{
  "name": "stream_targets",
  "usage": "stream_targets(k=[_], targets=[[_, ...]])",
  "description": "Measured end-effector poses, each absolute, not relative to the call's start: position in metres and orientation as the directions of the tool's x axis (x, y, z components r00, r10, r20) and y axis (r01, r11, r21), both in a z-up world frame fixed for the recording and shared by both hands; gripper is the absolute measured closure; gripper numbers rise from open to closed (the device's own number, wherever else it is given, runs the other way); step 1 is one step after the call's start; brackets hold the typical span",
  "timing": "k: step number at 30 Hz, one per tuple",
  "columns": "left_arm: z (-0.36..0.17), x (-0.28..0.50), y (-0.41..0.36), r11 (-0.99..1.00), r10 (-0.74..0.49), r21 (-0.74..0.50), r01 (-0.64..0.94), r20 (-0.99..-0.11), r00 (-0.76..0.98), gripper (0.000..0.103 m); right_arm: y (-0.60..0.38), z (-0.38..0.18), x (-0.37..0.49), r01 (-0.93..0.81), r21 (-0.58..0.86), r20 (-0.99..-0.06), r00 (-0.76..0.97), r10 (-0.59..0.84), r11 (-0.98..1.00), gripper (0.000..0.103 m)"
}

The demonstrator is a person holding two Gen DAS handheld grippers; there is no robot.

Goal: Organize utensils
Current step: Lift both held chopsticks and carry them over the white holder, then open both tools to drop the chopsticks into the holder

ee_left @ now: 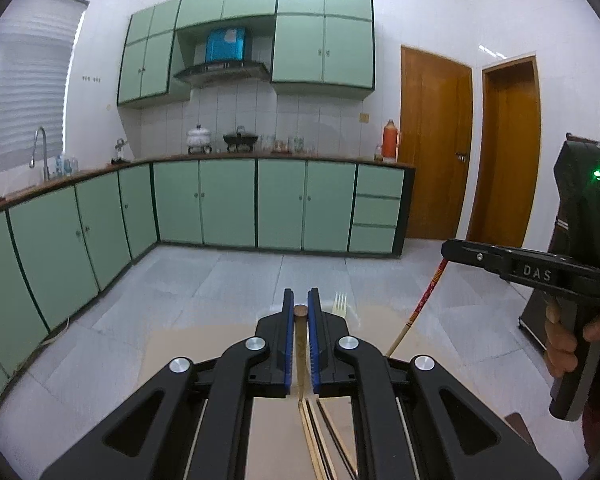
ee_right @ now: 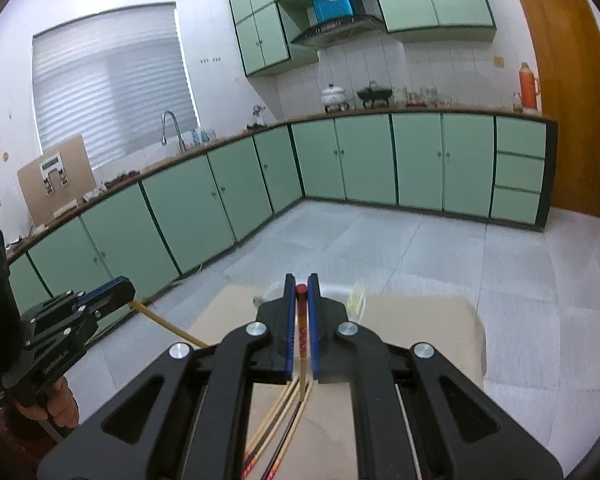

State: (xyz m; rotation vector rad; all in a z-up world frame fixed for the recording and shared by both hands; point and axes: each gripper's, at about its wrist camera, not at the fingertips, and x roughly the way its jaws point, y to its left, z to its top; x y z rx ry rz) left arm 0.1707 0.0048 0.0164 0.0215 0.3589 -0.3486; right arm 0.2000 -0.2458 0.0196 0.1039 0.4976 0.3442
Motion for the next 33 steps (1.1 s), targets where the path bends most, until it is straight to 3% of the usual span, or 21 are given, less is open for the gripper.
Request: stream_targets(k=[11, 17, 25, 27, 29, 31, 33], targets=[[0.068, 0.209, -0.007, 0.937, -0.345, -0.021, 0.349, -0.223, 0.912, 0.097, -0.25, 0.074, 0.242, -0.285, 0.111, -0.336, 0.891, 0.306, 0.952, 0.098], [0.043, 0.254, -0.021, 0.944, -0.319, -0.009, 0.33, -0.282, 0.905, 0.096, -0.253, 0.053, 0.281, -0.269, 0.129, -0.363, 0.883, 0.298, 0.954, 0.098], [-0.016, 0.301, -0.023, 0.948, -0.306, -0.06, 0.312, -0.432, 0.848, 0.096, -0.239, -0.002, 0.309, -0.266, 0.136, -0.476, 0.827, 0.298, 0.954, 0.094], [-0.023, 0.302, -0.021, 0.95, -0.3, -0.062, 0.305, -0.446, 0.843, 0.09, -0.238, -0.011, 0.309, -0.263, 0.137, -0.492, 0.819, 0.296, 0.955, 0.094], [-0.026, 0.299, -0.017, 0.952, -0.294, -0.065, 0.298, -0.45, 0.843, 0.082, -0.237, -0.012, 0.306, -0.254, 0.14, -0.495, 0.819, 0.29, 0.957, 0.089], [-0.025, 0.295, -0.015, 0.953, -0.292, -0.068, 0.294, -0.445, 0.846, 0.076, -0.239, -0.01, 0.3, -0.244, 0.142, -0.483, 0.829, 0.282, 0.959, 0.072], [-0.02, 0.286, -0.011, 0.955, -0.29, -0.069, 0.289, -0.432, 0.854, 0.068, -0.241, -0.005, 0.29, -0.226, 0.128, -0.459, 0.849, 0.26, 0.966, 0.063]])
